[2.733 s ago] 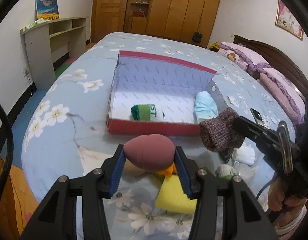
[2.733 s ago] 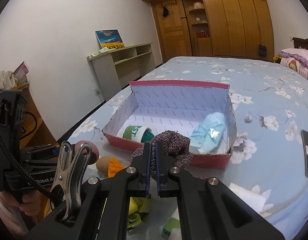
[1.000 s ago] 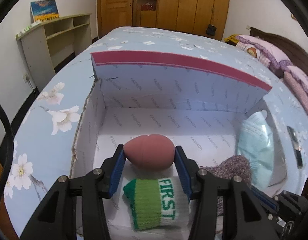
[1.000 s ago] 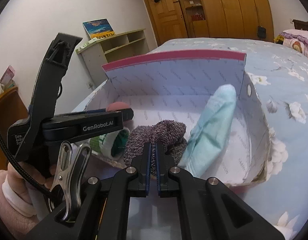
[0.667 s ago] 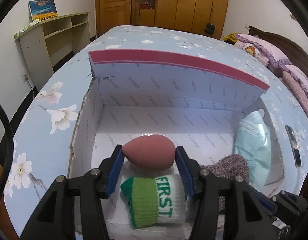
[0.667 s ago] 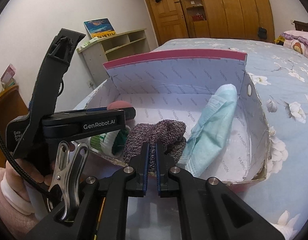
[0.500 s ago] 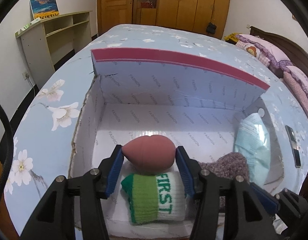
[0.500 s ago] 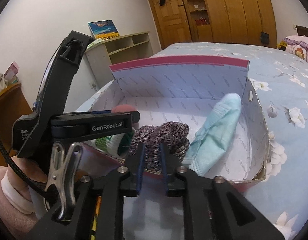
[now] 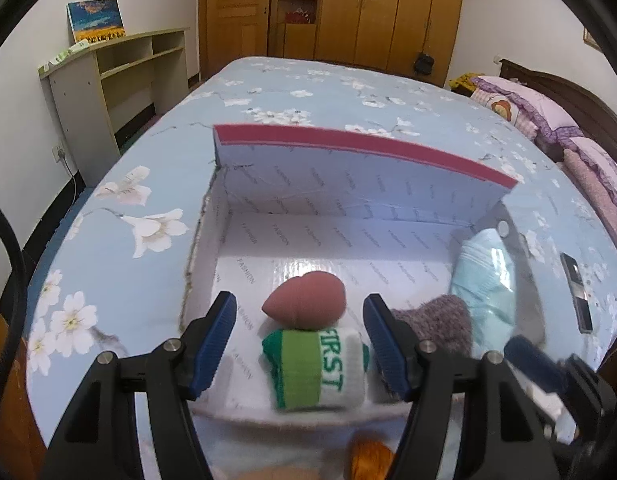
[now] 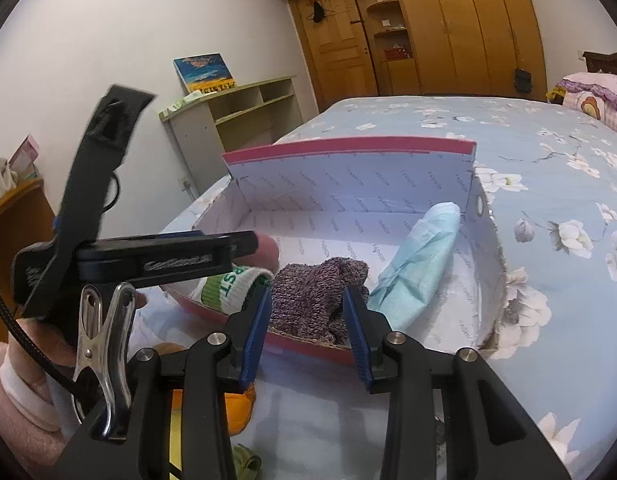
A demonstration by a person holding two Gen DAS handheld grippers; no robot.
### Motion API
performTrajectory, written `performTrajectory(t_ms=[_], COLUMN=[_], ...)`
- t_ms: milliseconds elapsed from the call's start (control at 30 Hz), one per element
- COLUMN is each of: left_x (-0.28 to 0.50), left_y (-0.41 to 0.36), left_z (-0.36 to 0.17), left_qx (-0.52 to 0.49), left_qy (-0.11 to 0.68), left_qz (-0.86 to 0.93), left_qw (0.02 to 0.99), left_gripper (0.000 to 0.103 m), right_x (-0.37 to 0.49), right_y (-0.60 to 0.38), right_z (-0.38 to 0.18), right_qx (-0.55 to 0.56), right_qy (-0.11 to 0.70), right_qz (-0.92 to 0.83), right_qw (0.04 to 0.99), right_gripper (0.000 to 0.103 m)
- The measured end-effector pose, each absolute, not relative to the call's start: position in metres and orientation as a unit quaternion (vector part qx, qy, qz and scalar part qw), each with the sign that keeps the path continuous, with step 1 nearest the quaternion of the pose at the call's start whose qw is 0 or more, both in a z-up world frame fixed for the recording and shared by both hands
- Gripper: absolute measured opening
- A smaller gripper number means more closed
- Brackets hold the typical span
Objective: Organize soft objects
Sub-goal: 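Place the grey sock and pink sponge into the box and release both, then grasp the orange bow with the right tool while the left tool grasps the beige sponge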
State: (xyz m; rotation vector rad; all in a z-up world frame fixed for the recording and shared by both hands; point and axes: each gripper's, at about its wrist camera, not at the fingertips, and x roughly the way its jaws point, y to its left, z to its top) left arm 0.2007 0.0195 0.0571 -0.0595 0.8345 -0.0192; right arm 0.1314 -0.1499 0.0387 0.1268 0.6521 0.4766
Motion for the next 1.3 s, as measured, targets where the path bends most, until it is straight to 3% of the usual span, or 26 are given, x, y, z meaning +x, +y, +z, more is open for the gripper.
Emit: performTrajectory(t_ms=[800,1300], left_x=[0.098,0.086], left_y=[0.042,0.069], left_z=[0.042,0.021], left_qx=[-0.036,-0.092], left_qy=[0.424,0.444], left_qz=[0.004,0.003], left_qw=[0.905,0.891], left_gripper=[0.069,0.069], right_x=[0.097,0.100], right_y=[-0.133,-0.102], right_z=[0.021,-0.012], right_qx=[0.059,0.045], right_qy=[0.378,0.436], right_qz=[0.263,0.289], right_qw=[0.886,0.851], right_gripper=[0.039,0.039])
